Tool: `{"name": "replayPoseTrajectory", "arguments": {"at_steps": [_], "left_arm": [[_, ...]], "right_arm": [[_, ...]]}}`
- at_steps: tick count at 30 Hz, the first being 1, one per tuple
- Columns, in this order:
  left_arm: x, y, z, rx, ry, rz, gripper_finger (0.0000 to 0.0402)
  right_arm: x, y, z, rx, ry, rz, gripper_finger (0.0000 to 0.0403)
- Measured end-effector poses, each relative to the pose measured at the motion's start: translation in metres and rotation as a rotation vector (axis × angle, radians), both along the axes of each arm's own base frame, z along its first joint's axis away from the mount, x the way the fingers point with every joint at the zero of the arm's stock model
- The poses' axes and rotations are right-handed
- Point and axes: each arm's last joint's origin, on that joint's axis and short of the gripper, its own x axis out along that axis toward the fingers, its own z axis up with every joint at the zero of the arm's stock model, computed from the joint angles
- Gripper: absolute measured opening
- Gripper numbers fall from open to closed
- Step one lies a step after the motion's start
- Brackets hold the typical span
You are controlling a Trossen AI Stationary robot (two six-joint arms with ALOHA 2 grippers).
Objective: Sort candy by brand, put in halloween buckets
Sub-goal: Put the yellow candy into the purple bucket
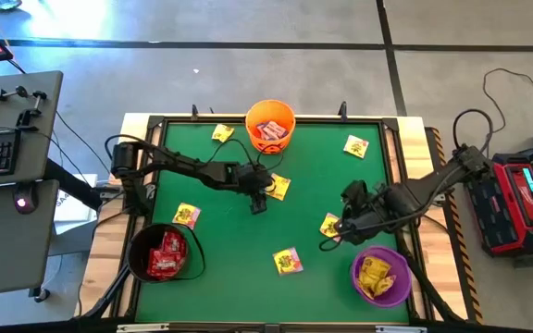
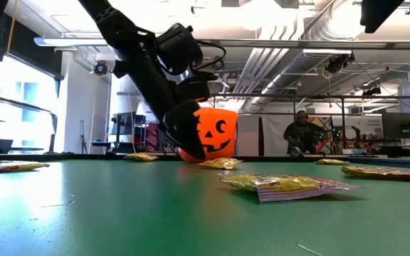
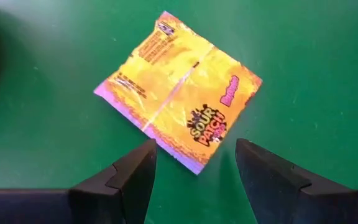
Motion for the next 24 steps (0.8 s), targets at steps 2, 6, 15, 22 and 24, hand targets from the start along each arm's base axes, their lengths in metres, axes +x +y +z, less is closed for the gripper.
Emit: {"name": "replayPoseTrajectory", "arguments": {"at_steps": [2, 6, 15, 22, 24], "left_arm": [[0.001, 0.0, -0.001, 0.005, -0.007, 0.003, 0.0212], [0.003, 0.003, -0.007, 0.01, -0.011, 0.033, 0.0212], [0.006, 0.005, -0.021, -0.021, 0.003, 0.057, 0.02], [0.01, 0.005, -0.02, -0.001, -0.04, 0.029, 0.0102], [0.01, 0.007, -0.02, 0.0, -0.042, 0.033, 0.0066]], "right_arm": [[0.001, -0.002, 0.0, -0.005, -0.002, -0.009, 0.0132], [0.002, -0.005, 0.0, -0.019, -0.003, -0.01, 0.0133], [0.006, -0.012, 0.0, -0.048, -0.003, -0.015, 0.0133], [0.008, -0.016, 0.001, -0.08, -0.018, -0.012, 0.0133], [0.009, -0.018, 0.001, -0.093, -0.017, -0.006, 0.0133]]}}
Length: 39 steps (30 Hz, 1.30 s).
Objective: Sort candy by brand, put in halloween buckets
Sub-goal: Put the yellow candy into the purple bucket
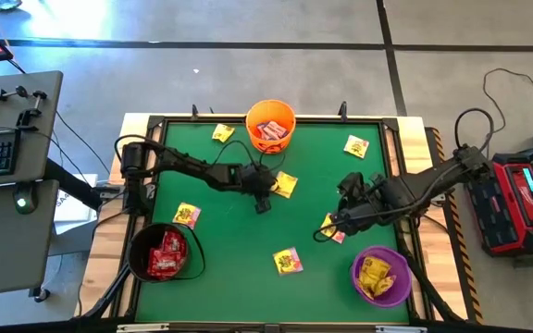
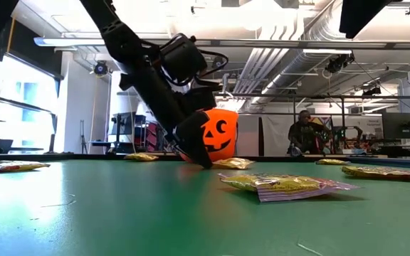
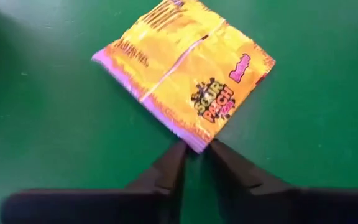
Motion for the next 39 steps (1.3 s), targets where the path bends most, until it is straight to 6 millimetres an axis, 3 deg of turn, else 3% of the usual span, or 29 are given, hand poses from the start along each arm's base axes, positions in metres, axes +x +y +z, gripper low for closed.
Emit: {"name": "replayPoseTrajectory", "arguments": {"at_steps": [4, 21, 25, 39], "left_arm": [[0.0, 0.002, 0.0, 0.002, -0.002, 0.006, 0.0008], [-0.002, 0.001, 0.013, -0.012, -0.019, -0.076, 0.0002], [-0.003, 0.0, 0.013, 0.027, 0.003, -0.136, 0.0025], [-0.001, -0.009, 0.013, 0.044, 0.001, -0.228, 0.0159]], "right_arm": [[0.001, -0.004, 0.0, -0.012, 0.001, -0.005, 0.0133], [0.003, -0.006, 0.0, -0.023, 0.01, 0.017, 0.0133], [0.003, -0.006, 0.0, -0.025, 0.01, 0.023, 0.0133], [0.003, -0.007, 0.001, -0.063, -0.004, 0.022, 0.0133]]}}
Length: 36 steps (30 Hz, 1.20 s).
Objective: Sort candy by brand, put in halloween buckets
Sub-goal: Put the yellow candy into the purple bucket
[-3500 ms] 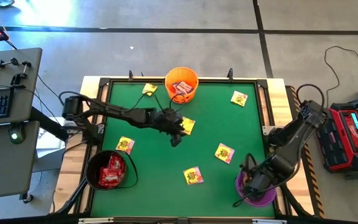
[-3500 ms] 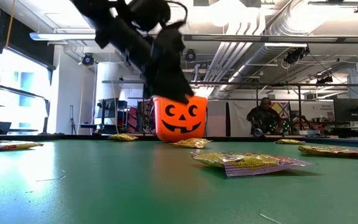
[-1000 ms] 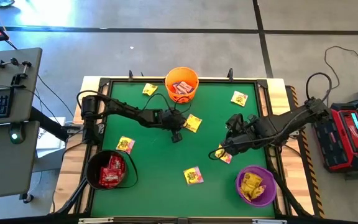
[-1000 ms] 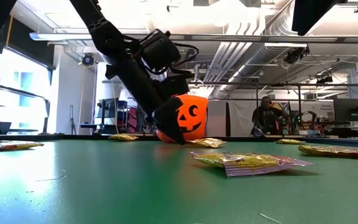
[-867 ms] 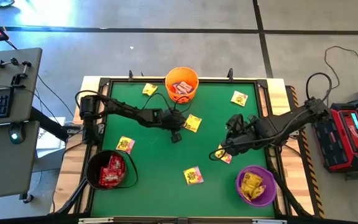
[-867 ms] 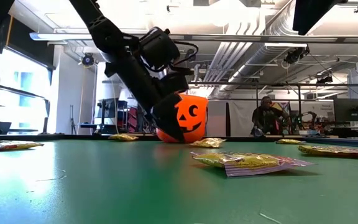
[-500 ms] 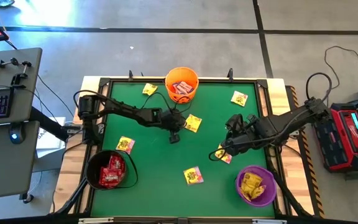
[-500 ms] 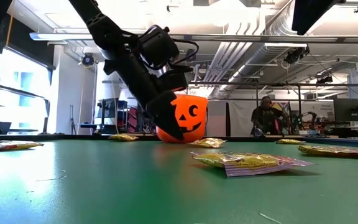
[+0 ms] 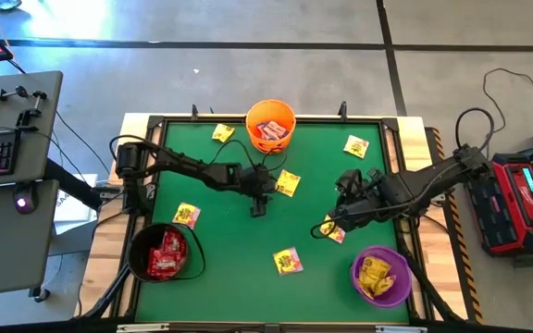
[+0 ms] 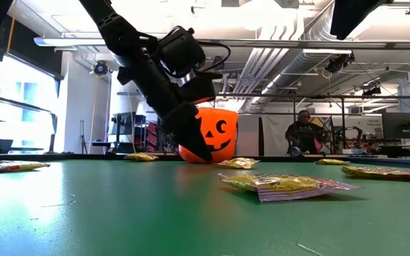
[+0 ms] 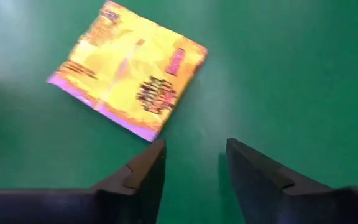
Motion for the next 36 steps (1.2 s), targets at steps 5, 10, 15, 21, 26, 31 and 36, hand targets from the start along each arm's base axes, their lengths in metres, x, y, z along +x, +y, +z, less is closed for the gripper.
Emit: {"name": "replayPoseTrajectory", "arguments": {"at_steps": [5, 10, 15, 21, 26, 31, 36], "left_arm": [[0.003, 0.002, 0.002, 0.003, -0.049, 0.069, 0.0185], [0.002, 0.013, -0.003, -0.144, -0.054, 0.223, 0.0193], [0.002, 0.022, -0.006, -0.244, -0.069, 0.287, 0.0194], [0.005, 0.024, -0.004, -0.351, -0.11, 0.321, 0.0194], [0.008, 0.024, -0.009, -0.407, -0.13, 0.367, 0.0194], [0.012, 0.025, -0.019, -0.462, -0.158, 0.422, 0.0194], [0.016, 0.026, -0.023, -0.505, -0.191, 0.468, 0.0193]], "right_arm": [[0.002, 0.001, 0.0, 0.008, -0.021, -0.005, 0.0133], [0.005, 0.002, 0.001, 0.004, -0.061, -0.007, 0.0133], [0.006, 0.001, 0.002, -0.034, -0.082, -0.014, 0.0133], [0.006, 0.0, 0.002, -0.053, -0.094, -0.018, 0.0133], [0.008, -0.002, 0.002, -0.051, -0.105, -0.03, 0.0133], [0.01, -0.007, 0.002, -0.054, -0.105, -0.048, 0.0133], [0.012, -0.011, 0.003, -0.052, -0.112, -0.066, 0.0133]]}}
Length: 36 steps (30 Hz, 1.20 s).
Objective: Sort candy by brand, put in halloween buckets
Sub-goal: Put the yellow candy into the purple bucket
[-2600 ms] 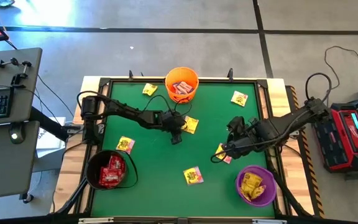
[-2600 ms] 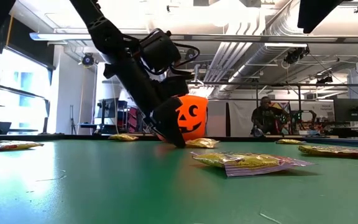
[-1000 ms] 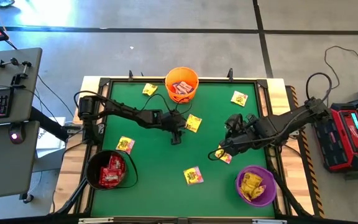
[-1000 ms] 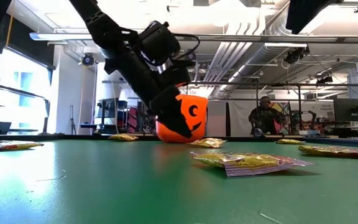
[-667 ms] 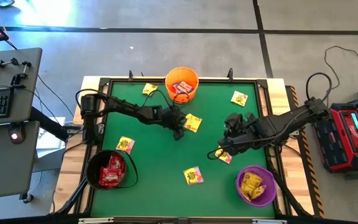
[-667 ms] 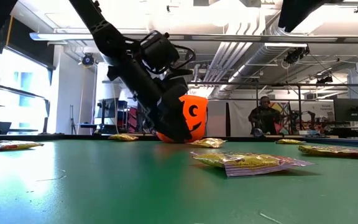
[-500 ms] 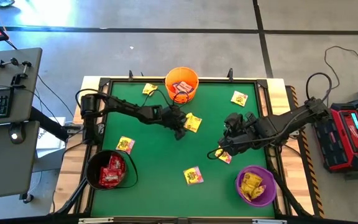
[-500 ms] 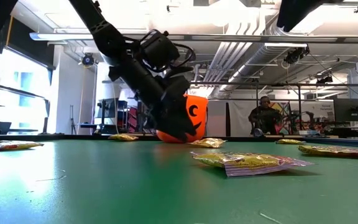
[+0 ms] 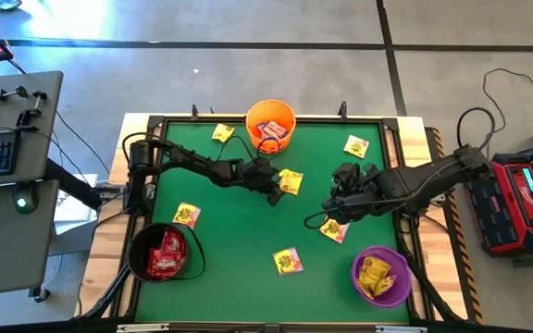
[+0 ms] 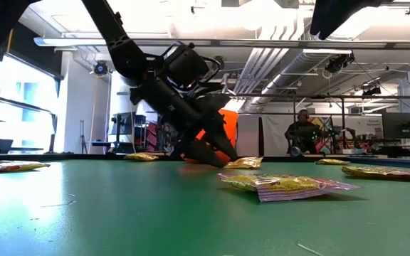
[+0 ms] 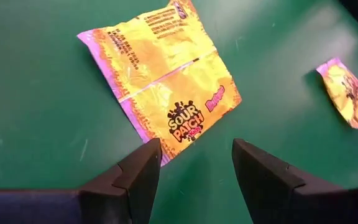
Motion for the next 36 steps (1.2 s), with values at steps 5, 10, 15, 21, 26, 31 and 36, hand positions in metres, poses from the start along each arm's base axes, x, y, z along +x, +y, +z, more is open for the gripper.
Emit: {"name": "replayPoseTrajectory", "arguments": {"at_steps": [5, 10, 15, 21, 26, 31, 36], "left_arm": [[-0.002, 0.001, 0.004, 0.036, 0.008, 0.051, 0.0194], [-0.001, 0.001, 0.017, 0.172, 0.025, 0.005, 0.0198], [0.007, -0.004, 0.027, 0.298, 0.074, -0.052, 0.0207], [0.009, -0.001, 0.018, 0.299, 0.108, 0.005, 0.0221], [0.009, 0.006, 0.003, 0.22, 0.136, 0.06, 0.0227], [0.01, 0.003, 0.003, 0.253, 0.124, 0.024, 0.0221], [0.013, 0.001, -0.002, 0.27, 0.109, -0.001, 0.0185]], "right_arm": [[0.001, -0.001, 0.0, 0.01, -0.006, -0.002, 0.0133], [0.001, 0.0, 0.0, 0.014, -0.008, -0.001, 0.0133], [0.002, 0.0, 0.0, 0.007, 0.0, 0.017, 0.0133], [0.002, 0.0, 0.0, -0.004, 0.006, 0.035, 0.0133], [0.002, 0.0, 0.0, -0.016, 0.006, 0.039, 0.0133], [0.002, -0.001, 0.001, -0.039, 0.01, 0.05, 0.0133], [0.002, -0.001, 0.001, -0.055, 0.005, 0.046, 0.0133]]}}
